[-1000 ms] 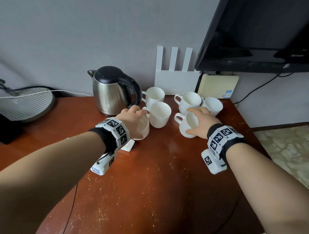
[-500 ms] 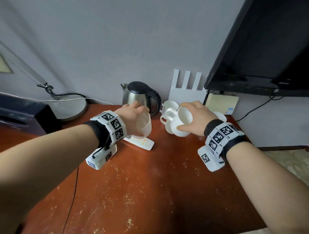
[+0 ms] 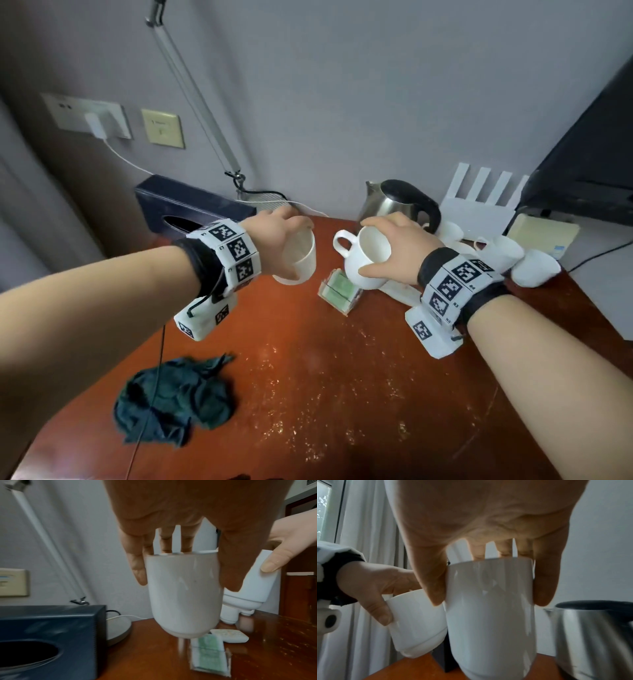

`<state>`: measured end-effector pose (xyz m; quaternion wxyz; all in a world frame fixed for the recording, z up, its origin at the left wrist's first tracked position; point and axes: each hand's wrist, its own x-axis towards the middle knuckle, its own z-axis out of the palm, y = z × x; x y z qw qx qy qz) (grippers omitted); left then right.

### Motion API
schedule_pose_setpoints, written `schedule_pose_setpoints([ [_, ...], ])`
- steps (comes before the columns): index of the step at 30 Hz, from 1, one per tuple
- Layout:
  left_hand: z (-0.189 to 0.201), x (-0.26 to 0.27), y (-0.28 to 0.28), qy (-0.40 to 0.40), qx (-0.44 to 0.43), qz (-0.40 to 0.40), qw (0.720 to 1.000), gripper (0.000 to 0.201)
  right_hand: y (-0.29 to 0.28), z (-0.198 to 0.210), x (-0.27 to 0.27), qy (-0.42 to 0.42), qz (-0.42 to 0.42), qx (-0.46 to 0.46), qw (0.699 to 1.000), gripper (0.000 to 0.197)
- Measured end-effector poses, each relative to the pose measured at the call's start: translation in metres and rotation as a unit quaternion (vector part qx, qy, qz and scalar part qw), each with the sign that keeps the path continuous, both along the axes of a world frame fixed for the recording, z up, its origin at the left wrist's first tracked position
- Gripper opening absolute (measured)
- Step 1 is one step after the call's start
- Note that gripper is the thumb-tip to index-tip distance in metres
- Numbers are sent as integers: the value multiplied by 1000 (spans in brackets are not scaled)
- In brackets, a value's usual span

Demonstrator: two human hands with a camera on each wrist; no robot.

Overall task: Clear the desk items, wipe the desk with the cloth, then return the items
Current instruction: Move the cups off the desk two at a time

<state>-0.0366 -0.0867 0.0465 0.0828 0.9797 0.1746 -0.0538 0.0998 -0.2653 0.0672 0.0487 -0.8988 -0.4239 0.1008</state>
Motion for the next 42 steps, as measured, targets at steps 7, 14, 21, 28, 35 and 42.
schedule_pose_setpoints([
  [7,-17,-81,80,45,7,65,997,84,96,-25,-68,40,37,4,998,77],
  [14,-58,-124,136,120,1,106,987,80,177,-71,-105,80,32,13,996,76],
  [21,-89,-120,176,160,-23,118,980,77,234,-118,-112,78,-36,6,996,73],
  [28,-97,-102,199,175,-19,92,980,74,256,-142,-116,61,-55,16,996,74],
  [35,-100,-92,207,181,13,48,982,89,249,-138,-107,116,12,-29,993,90],
  [42,-107,-113,214,76,-97,151,981,85,242,-128,-99,122,58,-68,989,90],
])
